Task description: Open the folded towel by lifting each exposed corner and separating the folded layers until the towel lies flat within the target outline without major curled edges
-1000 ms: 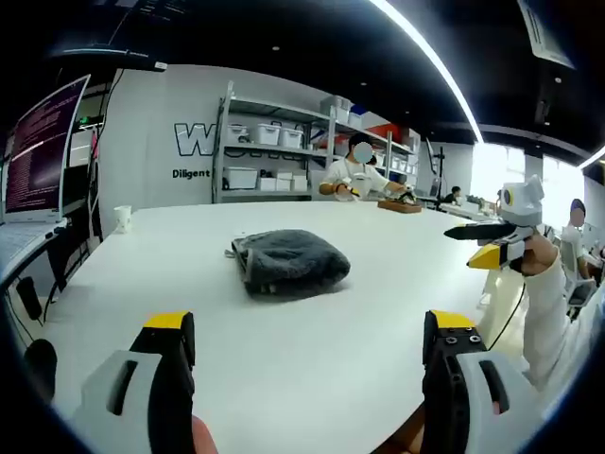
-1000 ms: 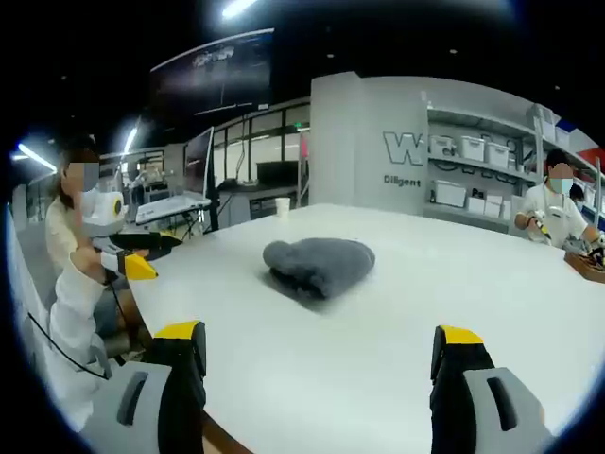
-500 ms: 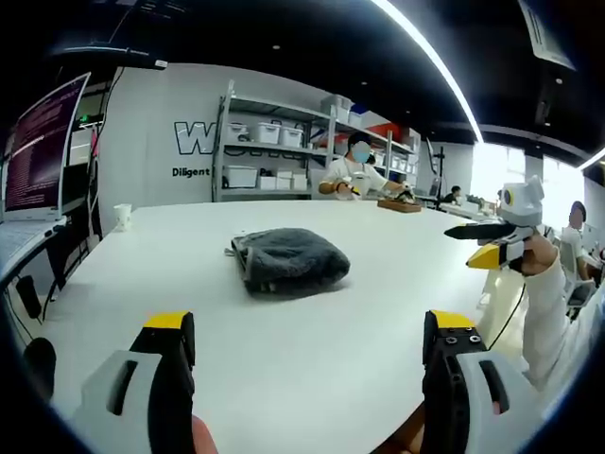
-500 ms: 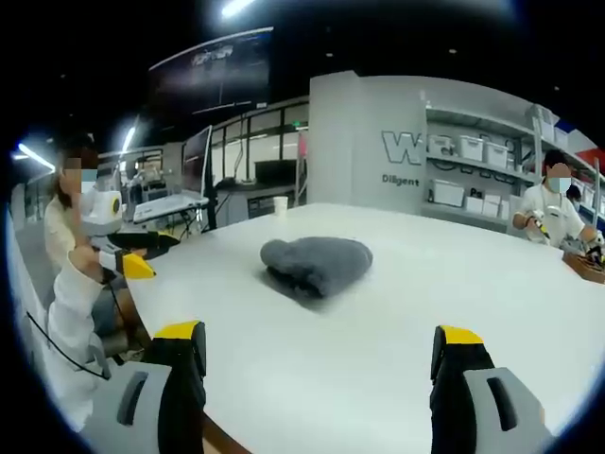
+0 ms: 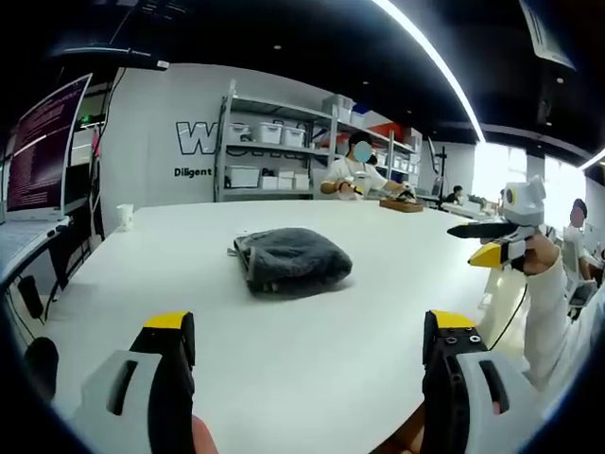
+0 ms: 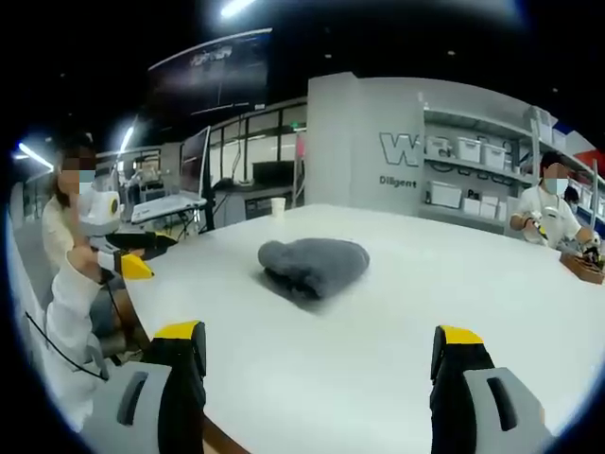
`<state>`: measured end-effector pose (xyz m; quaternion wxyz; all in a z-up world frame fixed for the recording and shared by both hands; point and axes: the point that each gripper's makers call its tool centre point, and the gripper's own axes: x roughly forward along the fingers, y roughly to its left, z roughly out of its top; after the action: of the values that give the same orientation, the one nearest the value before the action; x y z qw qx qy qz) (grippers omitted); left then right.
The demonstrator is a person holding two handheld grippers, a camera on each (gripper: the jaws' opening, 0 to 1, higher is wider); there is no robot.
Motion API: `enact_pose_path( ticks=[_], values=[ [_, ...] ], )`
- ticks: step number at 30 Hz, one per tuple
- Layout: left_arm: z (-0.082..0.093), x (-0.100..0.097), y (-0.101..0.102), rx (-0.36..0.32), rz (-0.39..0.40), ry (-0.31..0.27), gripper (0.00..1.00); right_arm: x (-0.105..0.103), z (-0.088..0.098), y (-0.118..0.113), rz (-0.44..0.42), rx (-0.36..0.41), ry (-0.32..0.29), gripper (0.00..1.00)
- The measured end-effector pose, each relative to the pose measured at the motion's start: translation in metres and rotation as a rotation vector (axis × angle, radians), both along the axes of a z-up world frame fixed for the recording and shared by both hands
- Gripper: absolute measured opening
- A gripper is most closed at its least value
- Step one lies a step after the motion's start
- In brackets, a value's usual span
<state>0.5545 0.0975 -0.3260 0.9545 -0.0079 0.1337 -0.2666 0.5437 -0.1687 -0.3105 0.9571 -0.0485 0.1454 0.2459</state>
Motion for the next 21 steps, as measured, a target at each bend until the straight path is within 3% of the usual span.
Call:
enact_pose_path(
  ticks=[4, 16, 21],
  values=[
    [0.001, 0.0, 0.004, 0.024, 0.017, -0.007, 1.0, 0.001, 0.001, 0.004, 0.002, 0.004, -0.01, 1.0],
    [0.003, -0.006, 0.014, -0.001, 0.016, 0.002, 1.0, 0.004, -0.006, 0.017, 0.018, -0.04, -0.004, 1.0],
    [0.005, -0.009, 0.018, -0.013, 0.011, -0.008, 1.0, 0.011, -0.001, 0.006, -0.062, -0.052, -0.051, 0.99]
  ],
)
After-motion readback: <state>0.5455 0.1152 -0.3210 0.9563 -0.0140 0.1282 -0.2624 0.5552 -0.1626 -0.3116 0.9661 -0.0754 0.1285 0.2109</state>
